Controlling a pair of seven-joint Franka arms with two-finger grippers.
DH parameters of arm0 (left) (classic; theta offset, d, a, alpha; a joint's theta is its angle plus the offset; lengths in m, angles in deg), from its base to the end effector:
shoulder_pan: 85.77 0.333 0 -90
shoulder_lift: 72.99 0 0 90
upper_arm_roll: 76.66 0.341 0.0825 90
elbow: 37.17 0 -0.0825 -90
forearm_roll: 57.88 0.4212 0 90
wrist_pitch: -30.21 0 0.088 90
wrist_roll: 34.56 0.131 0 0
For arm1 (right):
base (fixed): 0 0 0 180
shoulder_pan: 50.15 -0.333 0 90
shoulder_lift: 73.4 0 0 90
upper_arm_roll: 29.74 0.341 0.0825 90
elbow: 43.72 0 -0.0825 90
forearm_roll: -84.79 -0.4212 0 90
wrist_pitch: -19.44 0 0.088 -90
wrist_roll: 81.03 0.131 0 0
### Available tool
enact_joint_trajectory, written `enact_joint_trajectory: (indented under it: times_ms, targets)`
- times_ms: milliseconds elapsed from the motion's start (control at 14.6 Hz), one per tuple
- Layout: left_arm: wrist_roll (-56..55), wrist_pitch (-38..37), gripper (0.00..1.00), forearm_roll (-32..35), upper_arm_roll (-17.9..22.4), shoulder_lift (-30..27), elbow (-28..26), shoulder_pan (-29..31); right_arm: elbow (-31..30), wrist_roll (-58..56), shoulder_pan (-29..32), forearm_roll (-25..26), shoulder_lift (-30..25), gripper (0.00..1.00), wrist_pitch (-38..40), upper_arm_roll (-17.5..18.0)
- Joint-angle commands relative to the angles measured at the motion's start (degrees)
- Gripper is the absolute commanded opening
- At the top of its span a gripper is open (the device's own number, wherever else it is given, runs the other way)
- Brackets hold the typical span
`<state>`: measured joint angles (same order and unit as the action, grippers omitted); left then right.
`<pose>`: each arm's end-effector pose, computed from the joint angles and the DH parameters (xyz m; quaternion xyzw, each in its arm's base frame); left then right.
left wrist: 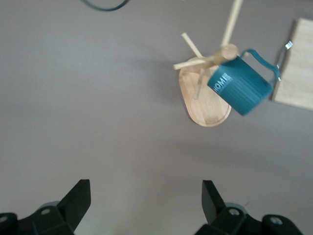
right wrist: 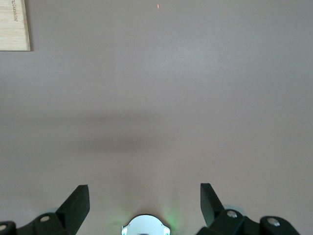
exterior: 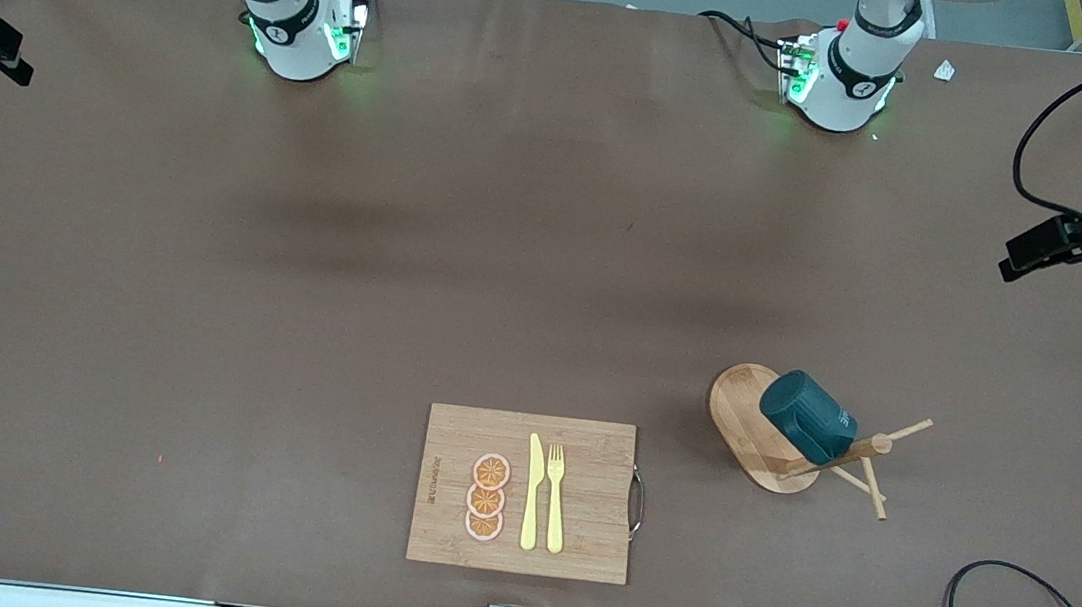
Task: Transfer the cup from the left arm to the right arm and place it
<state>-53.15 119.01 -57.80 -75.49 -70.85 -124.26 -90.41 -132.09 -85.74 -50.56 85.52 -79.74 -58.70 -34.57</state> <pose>0.6011 -0.0365 0.6272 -0.9913 -0.1316 0.0035 0.0018 0.5271 -0.0456 0.6842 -0.9994 -0.0018 0.0342 0.0011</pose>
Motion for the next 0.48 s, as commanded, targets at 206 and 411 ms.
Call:
enact_joint_trajectory:
  times_ms: [206, 411]
  targets:
    - [-22.7, 3.1, 1.00, -5.2, -0.3, 4.5, 1.0, -0.3, 0.1, -0.2, 0.7, -0.2, 3.7, 1.00, -0.2, -0.4]
    - [-32.1, 5.8, 1.00, -7.2, -0.6, 7.0, 1.0, -0.8, 0.5, -0.3, 2.8, -0.3, 11.5, 1.00, -0.6, -0.4]
